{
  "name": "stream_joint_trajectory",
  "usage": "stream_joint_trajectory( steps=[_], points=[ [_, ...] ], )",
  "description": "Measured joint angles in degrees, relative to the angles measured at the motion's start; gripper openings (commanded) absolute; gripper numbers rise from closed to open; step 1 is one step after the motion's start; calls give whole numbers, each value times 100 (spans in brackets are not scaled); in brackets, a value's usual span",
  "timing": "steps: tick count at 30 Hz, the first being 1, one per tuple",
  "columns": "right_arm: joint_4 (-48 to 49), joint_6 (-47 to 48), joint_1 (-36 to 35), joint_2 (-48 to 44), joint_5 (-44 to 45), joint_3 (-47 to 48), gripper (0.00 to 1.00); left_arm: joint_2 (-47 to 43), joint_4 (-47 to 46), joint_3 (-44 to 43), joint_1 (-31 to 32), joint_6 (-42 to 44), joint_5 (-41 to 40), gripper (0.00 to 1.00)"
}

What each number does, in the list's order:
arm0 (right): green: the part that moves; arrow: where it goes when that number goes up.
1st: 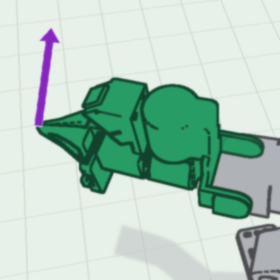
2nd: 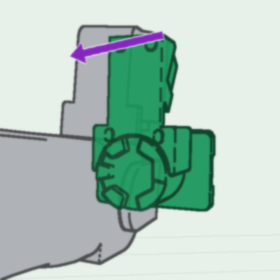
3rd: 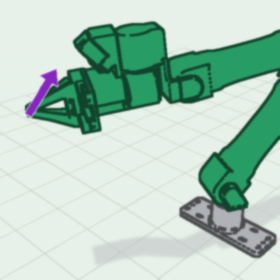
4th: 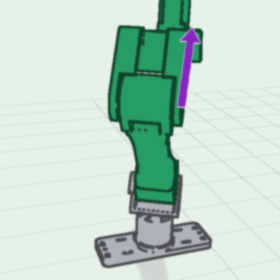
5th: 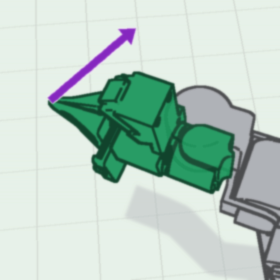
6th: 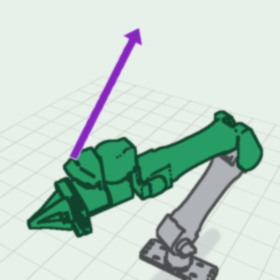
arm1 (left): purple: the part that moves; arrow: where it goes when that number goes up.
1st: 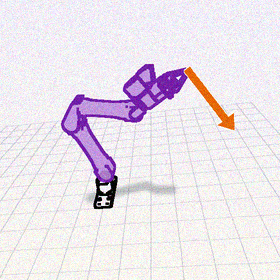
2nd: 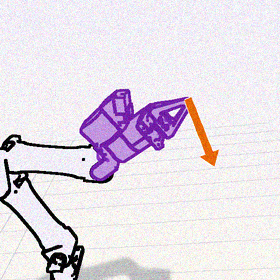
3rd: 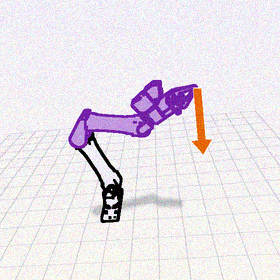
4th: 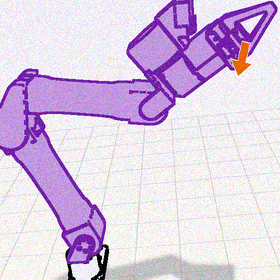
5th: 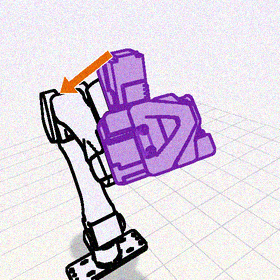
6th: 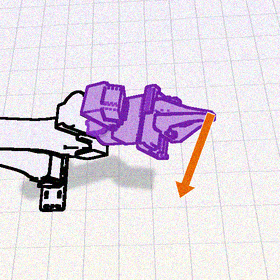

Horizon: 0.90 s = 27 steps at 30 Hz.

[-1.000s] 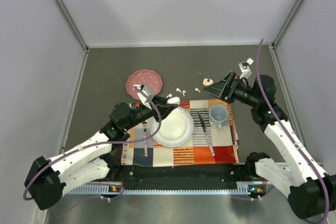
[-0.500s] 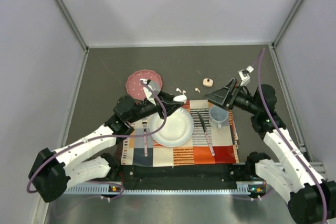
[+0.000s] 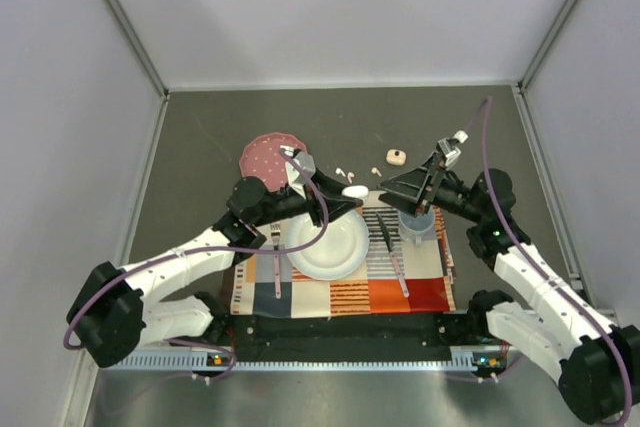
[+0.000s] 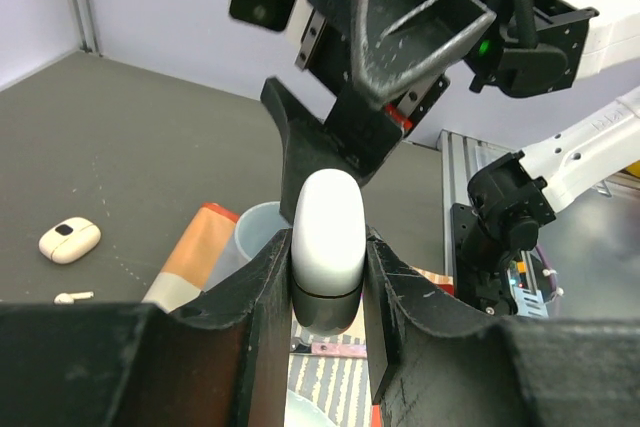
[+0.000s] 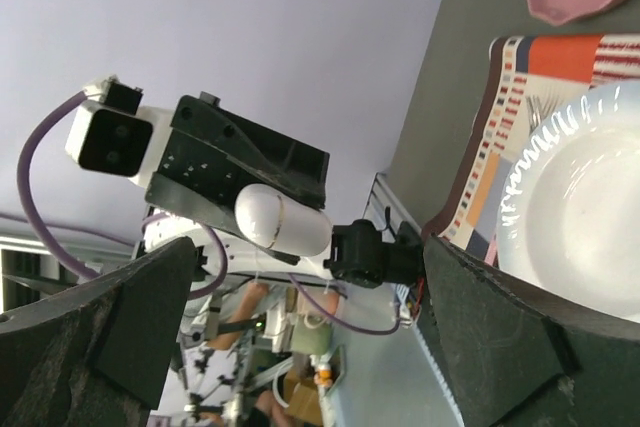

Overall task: Insert the wireless bluetooth earbuds into the charging case
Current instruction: Pass from the left arm to the right

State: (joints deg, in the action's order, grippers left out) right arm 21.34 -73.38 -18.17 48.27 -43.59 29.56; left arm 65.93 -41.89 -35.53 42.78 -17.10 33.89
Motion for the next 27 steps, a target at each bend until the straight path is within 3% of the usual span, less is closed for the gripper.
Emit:
stream_joint_trajectory(
  steps=[13,20,27],
  points=[
    [278,-789,-734,553,289,50,95,-9,-61,0,0,0,2,0],
    [295,-986,-905,579,490,129,80,-9,-61,0,0,2,2,0],
    [363,-1174,-918,745,605,129,73,-2,-68,0,0,2,31,0]
  ],
)
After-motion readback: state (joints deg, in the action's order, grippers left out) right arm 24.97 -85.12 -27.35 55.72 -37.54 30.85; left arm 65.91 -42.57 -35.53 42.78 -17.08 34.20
